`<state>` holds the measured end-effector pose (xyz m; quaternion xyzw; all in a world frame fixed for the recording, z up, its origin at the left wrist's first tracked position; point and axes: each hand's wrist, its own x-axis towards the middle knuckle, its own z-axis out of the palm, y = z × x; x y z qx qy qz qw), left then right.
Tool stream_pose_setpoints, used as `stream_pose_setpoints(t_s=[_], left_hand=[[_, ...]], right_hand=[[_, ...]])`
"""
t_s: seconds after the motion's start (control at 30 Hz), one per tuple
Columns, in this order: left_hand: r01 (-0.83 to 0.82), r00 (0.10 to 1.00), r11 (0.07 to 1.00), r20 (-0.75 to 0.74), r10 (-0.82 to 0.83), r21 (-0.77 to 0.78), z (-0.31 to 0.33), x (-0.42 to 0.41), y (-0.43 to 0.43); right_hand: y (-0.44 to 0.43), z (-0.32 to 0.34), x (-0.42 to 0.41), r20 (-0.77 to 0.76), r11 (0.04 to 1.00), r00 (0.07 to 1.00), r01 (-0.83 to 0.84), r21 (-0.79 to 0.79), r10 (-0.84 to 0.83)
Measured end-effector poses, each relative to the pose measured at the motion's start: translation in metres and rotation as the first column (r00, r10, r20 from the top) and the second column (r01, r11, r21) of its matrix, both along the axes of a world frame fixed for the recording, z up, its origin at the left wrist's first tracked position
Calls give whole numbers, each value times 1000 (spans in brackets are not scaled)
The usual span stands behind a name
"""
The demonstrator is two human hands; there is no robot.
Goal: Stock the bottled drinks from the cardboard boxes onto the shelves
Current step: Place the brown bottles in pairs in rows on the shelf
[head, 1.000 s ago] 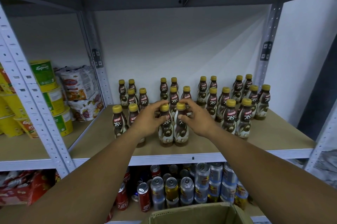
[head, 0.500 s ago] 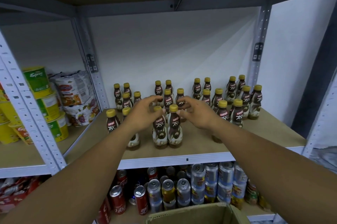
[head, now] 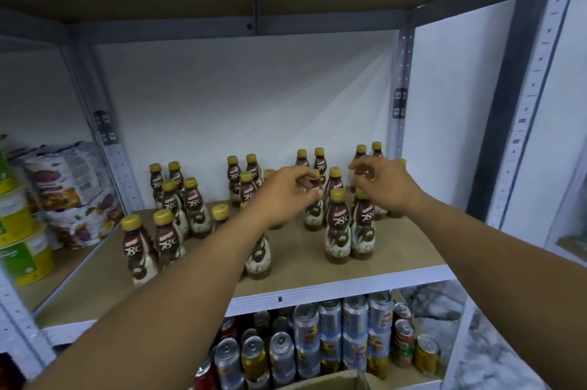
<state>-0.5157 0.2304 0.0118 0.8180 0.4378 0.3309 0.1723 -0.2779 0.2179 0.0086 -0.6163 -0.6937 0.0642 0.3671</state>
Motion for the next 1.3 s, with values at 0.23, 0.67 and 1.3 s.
stream_pose_setpoints(t_s=[0.23, 0.67, 1.3], left_hand=[[38, 996, 977, 85, -20, -211, -44, 44, 22], [59, 974, 979, 224, -14, -196, -78, 54, 37], [100, 966, 974, 253, -46, -205, -80, 34, 32]], right_hand=[[11, -37, 23, -38, 986, 996, -81, -148, 76], [15, -64, 31, -287, 985, 947, -163, -57, 141], [20, -71, 21, -227, 981, 960, -184, -66, 165]])
